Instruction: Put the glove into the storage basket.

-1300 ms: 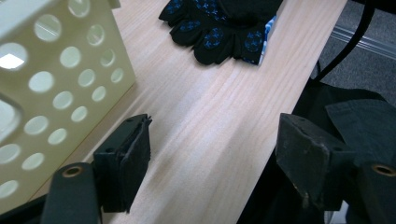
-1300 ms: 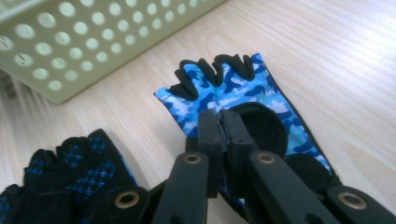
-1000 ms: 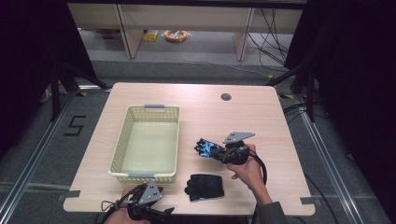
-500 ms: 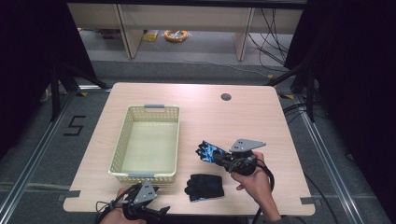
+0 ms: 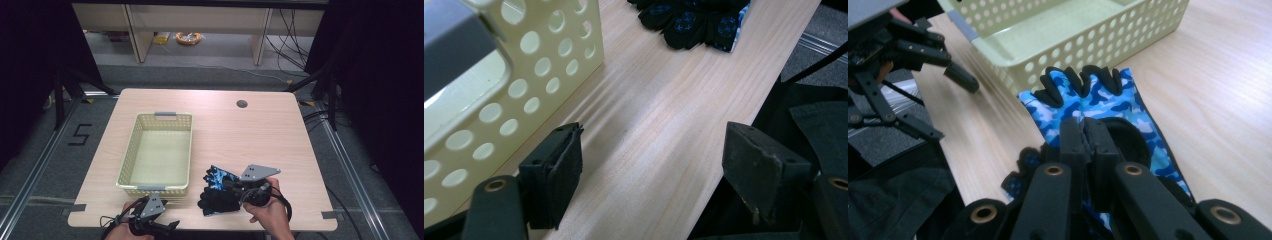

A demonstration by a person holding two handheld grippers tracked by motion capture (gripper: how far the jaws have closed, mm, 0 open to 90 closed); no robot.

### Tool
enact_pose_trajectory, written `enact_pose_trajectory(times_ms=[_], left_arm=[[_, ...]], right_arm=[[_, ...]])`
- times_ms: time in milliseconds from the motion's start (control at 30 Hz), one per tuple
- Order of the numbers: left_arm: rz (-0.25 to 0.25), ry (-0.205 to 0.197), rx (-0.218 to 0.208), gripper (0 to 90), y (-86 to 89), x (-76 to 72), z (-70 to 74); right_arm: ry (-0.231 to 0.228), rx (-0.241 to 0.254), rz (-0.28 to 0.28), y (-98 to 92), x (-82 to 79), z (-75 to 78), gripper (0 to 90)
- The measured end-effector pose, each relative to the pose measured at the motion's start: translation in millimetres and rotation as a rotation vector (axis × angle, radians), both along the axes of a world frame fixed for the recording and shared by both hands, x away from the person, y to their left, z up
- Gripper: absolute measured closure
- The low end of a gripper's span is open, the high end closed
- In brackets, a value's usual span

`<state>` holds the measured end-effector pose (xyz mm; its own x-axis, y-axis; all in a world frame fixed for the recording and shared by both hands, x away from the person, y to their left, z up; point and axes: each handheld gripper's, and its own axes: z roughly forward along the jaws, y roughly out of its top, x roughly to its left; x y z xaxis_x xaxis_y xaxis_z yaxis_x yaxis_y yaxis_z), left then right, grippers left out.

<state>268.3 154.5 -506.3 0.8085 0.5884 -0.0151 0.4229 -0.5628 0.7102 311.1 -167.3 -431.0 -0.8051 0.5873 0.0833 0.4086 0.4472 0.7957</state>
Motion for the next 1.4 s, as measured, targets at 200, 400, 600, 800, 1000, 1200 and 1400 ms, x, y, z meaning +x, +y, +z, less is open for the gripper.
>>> enact_pose_trajectory(times_ms=[200,400,600,800,1000,1200,1400], left_arm=[[-0.002,-0.008,0.01,24.0,-0.1,-0.5,0.3],[0.002,-0.006,0.005,24.1,-0.5,-0.8,-0.4],[-0.004,-0.007,0.006,24.1,-0.8,-0.6,-0.8],[-0.001,-0.001,0.004,24.1,-1.3,-1.2,-1.3],[-0.008,0.003,0.007,24.2,-1.4,-1.3,-1.3],[-0.018,-0.009,0.016,24.3,-1.5,-1.4,-1.4],[-0.026,-0.015,0.025,24.3,-1.5,-0.9,-1.6]], right_arm=[[0.018,-0.027,0.031,7.1,-10.1,-9.4,88.6],[0.021,-0.036,0.037,5.7,-14.8,-13.0,88.6],[0.026,-0.048,0.052,6.8,-19.3,-21.0,88.5],[0.031,-0.067,0.067,11.2,-21.2,-24.8,88.4],[0.037,-0.089,0.083,13.4,-20.4,-30.4,88.4],[0.055,-0.123,0.133,18.3,-20.1,-40.2,88.4],[0.081,-0.143,0.124,19.4,-21.4,-46.8,87.9]])
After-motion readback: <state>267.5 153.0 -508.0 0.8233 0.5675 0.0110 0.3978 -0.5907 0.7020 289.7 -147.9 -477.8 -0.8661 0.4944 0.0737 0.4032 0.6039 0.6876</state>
